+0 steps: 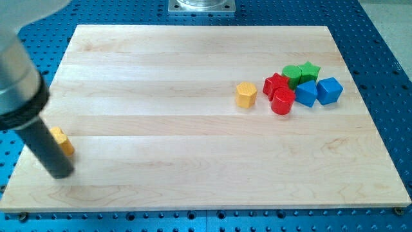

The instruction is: Place the yellow blocks parallel to each other

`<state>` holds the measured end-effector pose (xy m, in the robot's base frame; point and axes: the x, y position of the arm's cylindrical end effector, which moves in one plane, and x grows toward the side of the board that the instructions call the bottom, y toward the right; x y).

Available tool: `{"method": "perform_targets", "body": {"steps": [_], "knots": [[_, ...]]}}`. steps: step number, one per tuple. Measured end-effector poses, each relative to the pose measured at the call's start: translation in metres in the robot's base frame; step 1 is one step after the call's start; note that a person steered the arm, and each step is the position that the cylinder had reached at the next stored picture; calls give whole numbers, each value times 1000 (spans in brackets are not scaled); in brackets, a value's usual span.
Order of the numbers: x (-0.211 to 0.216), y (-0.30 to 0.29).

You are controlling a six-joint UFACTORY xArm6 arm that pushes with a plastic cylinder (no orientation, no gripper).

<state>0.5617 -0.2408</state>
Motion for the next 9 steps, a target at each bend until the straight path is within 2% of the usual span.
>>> {"method": "perform_targets", "body": {"steps": [1,2,3,4,5,6,7,8,9], "knots": [[-43,13],[-111,81],[-88,97],[-51,60],[-95,-5],[-123,47],[-147,145],[-111,132],[-70,190]]}}
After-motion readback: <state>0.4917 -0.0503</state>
